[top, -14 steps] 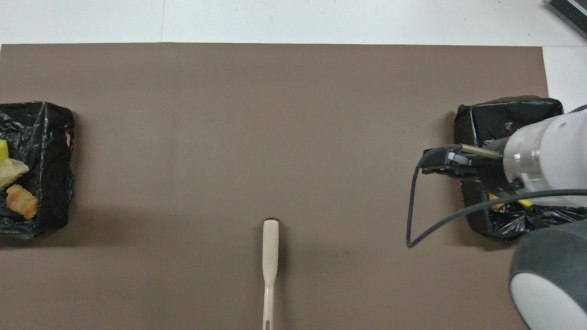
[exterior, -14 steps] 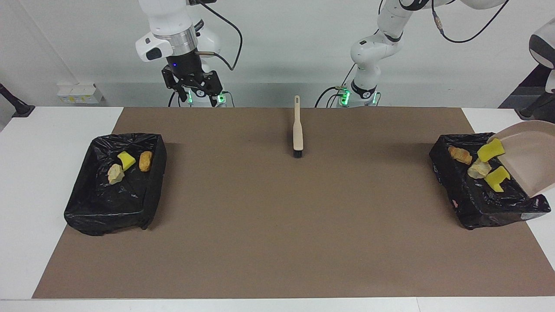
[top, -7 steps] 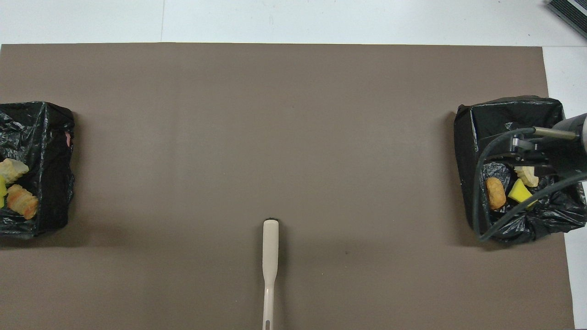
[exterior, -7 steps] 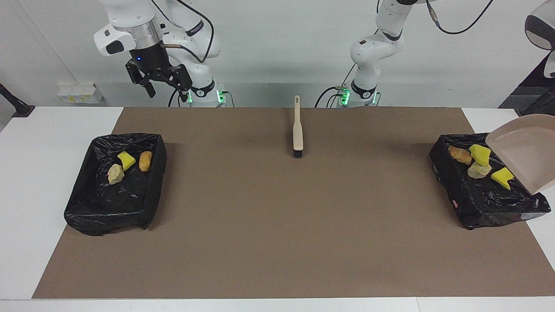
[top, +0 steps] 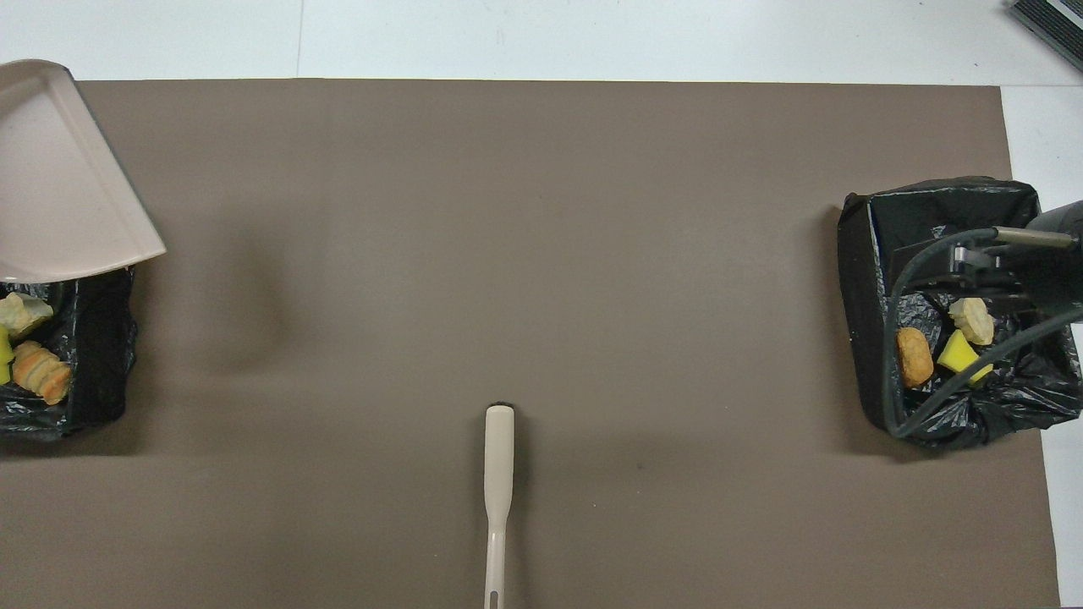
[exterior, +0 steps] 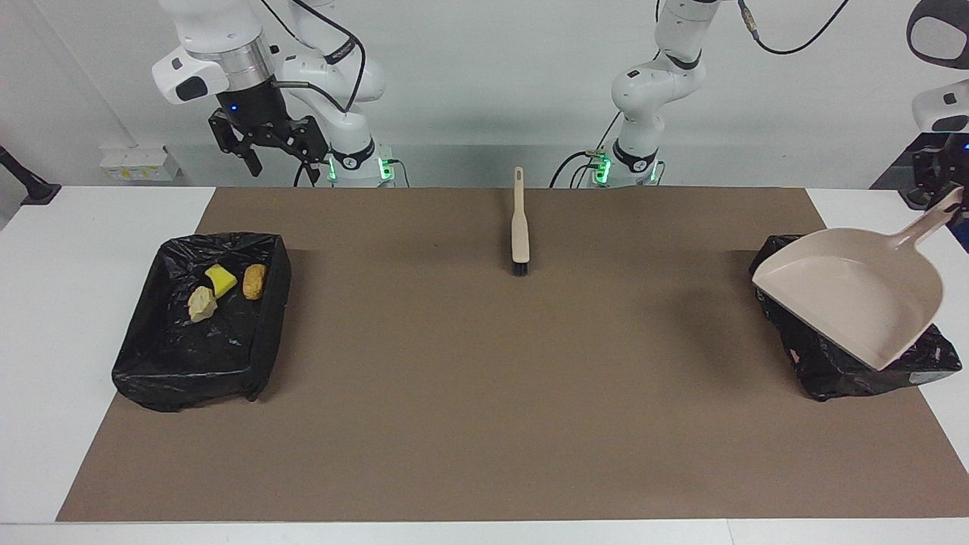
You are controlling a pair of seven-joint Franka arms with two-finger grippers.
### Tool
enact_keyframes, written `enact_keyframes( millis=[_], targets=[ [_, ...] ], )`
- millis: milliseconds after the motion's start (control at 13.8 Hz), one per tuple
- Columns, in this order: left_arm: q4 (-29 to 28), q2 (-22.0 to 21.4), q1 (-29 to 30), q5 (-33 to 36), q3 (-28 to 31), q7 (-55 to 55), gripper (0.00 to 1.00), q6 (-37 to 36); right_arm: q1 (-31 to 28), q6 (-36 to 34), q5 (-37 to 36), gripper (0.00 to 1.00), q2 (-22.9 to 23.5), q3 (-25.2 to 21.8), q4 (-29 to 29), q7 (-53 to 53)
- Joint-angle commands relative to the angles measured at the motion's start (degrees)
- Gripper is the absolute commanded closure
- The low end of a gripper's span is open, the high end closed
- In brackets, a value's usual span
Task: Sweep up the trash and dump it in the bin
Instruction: 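Bring the empty dustpan back mid-table with the left gripper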
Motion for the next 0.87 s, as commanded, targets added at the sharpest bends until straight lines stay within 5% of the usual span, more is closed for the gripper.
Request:
enact_keyframes(
  millis=[0,507,797],
  targets=[
    [-6.39,-3.22,-8.22,-4.18,0.35,-12.93,1.00,-2.47,-0.82,-1.21,-0.34,0.00,-0.08,0.01,0.53,-1.04],
    [-17.90,-3.67,-29.57,-13.86,0.35,-62.47,1.00,4.77,-0.12,-2.62,-3.58,0.00,1.93,-0.08,3.07,-1.74],
    [-18.53,6.15,-42.85,-14.57,0.35,-87.74,1.00,17.00,-0.03,-4.82,-4.30,0.00,5.28,-0.08,8.09,-1.65]
  ],
)
